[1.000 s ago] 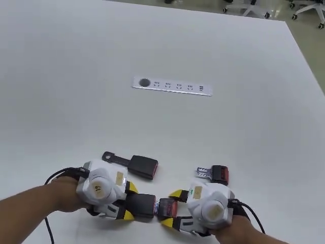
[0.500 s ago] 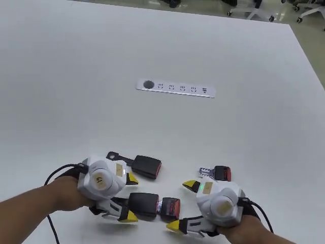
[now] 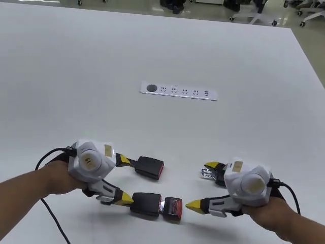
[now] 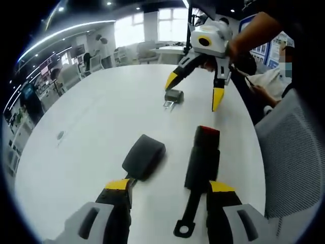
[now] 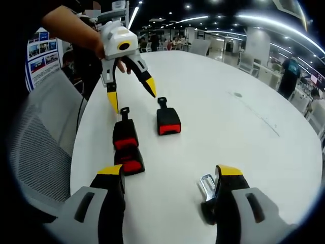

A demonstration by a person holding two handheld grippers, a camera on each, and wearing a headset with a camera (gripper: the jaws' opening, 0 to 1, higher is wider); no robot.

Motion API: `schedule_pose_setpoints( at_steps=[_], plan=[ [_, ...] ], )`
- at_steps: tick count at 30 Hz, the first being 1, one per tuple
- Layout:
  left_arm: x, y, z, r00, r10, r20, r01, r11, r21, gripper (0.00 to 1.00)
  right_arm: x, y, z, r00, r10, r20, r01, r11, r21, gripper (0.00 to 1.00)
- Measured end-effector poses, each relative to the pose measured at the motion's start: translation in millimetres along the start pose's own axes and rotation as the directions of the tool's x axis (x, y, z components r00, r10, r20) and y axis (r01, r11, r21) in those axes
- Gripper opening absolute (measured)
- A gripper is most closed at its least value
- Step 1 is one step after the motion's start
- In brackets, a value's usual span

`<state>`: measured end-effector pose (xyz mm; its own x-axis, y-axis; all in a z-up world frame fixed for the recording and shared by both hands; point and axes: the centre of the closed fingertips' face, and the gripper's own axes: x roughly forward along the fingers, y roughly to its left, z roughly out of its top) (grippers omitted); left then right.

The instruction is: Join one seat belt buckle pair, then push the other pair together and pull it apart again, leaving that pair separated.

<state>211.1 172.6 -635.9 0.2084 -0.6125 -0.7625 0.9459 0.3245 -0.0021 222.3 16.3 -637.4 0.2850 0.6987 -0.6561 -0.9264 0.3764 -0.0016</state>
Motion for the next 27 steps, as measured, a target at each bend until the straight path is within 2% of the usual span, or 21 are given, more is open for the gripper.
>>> schedule_pose_setpoints(
  at_steps=[6,12,14,19,22,27],
  plan=[
    [-7.6,16.3,6.2,0.9998,0.020,0.001,-0.020,1.000,0.019,0.61,-12.6,-26.0,-9.7,1.0000,-0.001,-0.010,0.001,0.999,0.041,0.73],
    [-4.0,29.7,5.4,0.9996,0.018,-0.022,-0.016,0.999,0.050,0.61,-20.8,-45.3,-21.9,0.9991,-0.002,-0.042,0.004,0.999,0.050,0.73],
    [-1.5,34.4,5.8,0.9997,0.010,-0.024,-0.008,0.998,0.061,0.62,-20.6,-50.9,-27.3,0.9987,0.014,-0.048,-0.011,0.997,0.071,0.71],
    [5.8,44.4,9.9,0.9997,0.000,-0.024,0.001,0.998,0.062,0.62,-16.6,-56.5,-41.0,0.9960,0.035,-0.082,-0.029,0.997,0.072,0.71],
    [15.6,48.6,12.8,0.9994,-0.019,-0.029,0.021,0.996,0.083,0.62,-11.8,-59.6,-49.2,0.9940,0.058,-0.093,-0.050,0.994,0.092,0.70],
    [31.3,52.9,6.7,0.9972,-0.048,-0.056,0.054,0.993,0.104,0.61,-6.7,-57.6,-55.1,0.9895,0.080,-0.120,-0.069,0.994,0.087,0.70]
  ],
)
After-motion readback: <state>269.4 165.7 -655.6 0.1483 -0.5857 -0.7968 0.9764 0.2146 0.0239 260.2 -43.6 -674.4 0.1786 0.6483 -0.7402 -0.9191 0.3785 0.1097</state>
